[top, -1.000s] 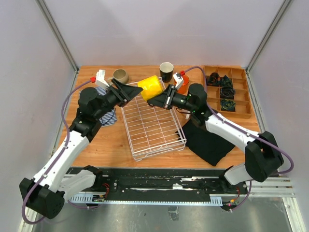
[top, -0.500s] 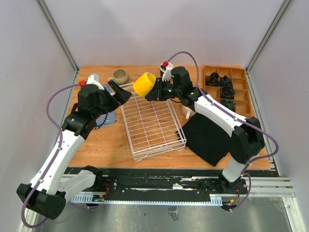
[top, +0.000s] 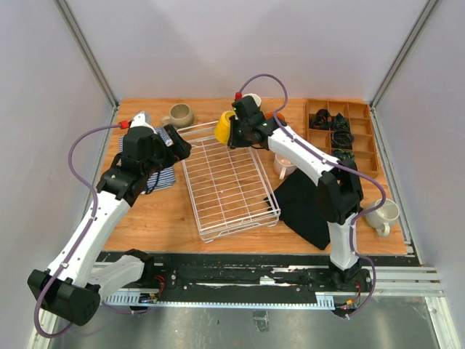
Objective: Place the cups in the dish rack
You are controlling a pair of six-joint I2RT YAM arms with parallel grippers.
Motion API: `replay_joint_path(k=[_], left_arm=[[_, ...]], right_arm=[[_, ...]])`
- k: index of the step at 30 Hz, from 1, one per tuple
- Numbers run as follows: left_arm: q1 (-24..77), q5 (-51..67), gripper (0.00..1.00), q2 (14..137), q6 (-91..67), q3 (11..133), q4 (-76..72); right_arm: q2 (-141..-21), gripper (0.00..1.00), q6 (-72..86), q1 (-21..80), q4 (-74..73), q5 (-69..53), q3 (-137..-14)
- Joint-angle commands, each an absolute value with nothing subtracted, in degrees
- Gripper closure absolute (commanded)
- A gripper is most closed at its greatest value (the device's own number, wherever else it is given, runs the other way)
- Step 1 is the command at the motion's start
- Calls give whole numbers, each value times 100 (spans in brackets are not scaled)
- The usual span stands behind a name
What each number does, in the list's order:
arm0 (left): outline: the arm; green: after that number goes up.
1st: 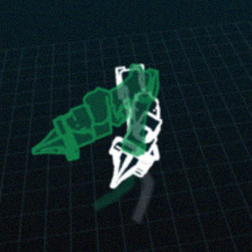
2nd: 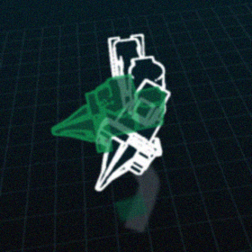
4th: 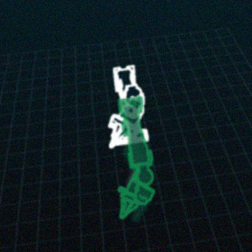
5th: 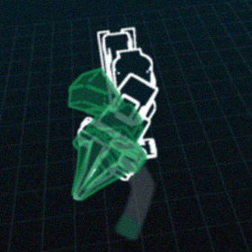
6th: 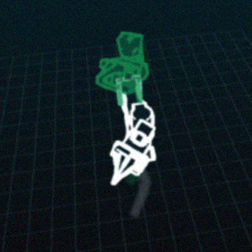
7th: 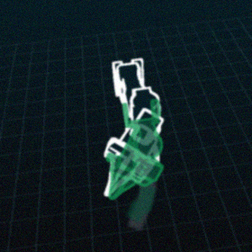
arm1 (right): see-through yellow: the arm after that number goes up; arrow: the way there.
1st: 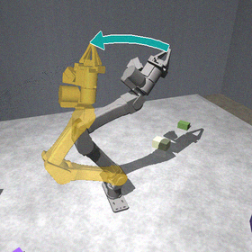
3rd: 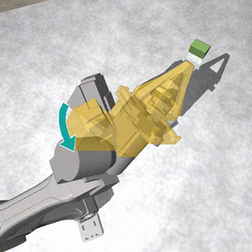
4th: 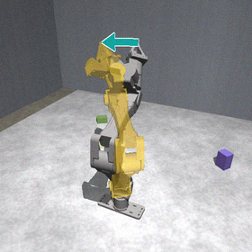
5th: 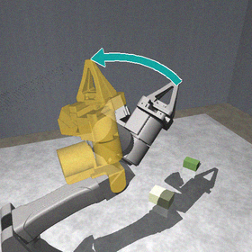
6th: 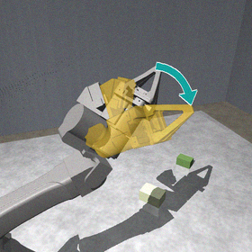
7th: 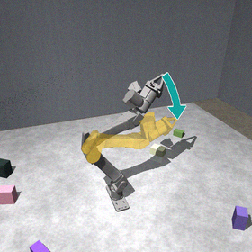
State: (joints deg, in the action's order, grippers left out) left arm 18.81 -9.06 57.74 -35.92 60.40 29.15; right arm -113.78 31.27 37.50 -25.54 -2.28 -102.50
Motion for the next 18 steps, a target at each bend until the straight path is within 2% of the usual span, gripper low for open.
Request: replay_joint_path(k=[1,8,18], left_arm=[[1837,-958,0,6055,-3475,6138,2737],[1826,-811,0,6353,-3420,6258,2660],[1674,-562,0,6400,-3781,6379,2741]], right_arm=[[-11784,99,3512,3926,-3152,1154,-11124],[-12212,99,3828,3932,-3363,2058,-11431],[-12829,99,4075,3791,-3071,1665,-11608]])
